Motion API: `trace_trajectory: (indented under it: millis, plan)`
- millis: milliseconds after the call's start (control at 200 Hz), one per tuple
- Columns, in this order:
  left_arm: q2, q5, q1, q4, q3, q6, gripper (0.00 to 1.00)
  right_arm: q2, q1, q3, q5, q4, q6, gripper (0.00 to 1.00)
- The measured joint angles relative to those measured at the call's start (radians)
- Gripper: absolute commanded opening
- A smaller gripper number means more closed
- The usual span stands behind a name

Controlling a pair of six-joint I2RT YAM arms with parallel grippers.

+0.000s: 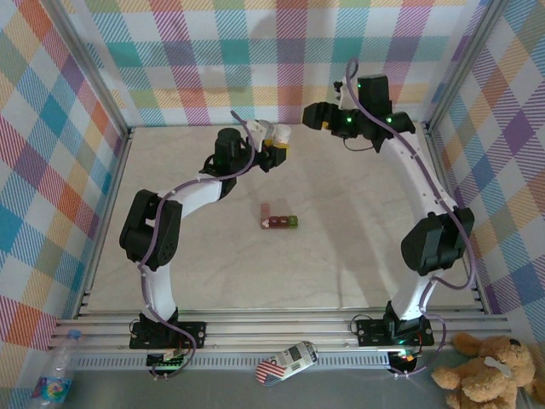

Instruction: Sort the pills into containers

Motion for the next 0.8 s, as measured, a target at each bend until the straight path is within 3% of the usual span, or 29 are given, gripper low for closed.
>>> trace_trajectory:
  millis: [155,345,800]
  plan:
    - [0.000,0.137,0.000,-0.010,0.021,-0.022,0.00,0.082,0.007,0.148,-0.089,-0.099,-0.108,0.82]
    - [0.000,0.245,0.000,-0.013,0.056,-0.049,0.00,0.129,0.021,0.197,-0.121,-0.195,-0.185,0.80]
    - [0.000,0.312,0.000,-0.031,0.068,-0.075,0.00,0.149,0.046,0.197,-0.138,-0.249,-0.222,0.72]
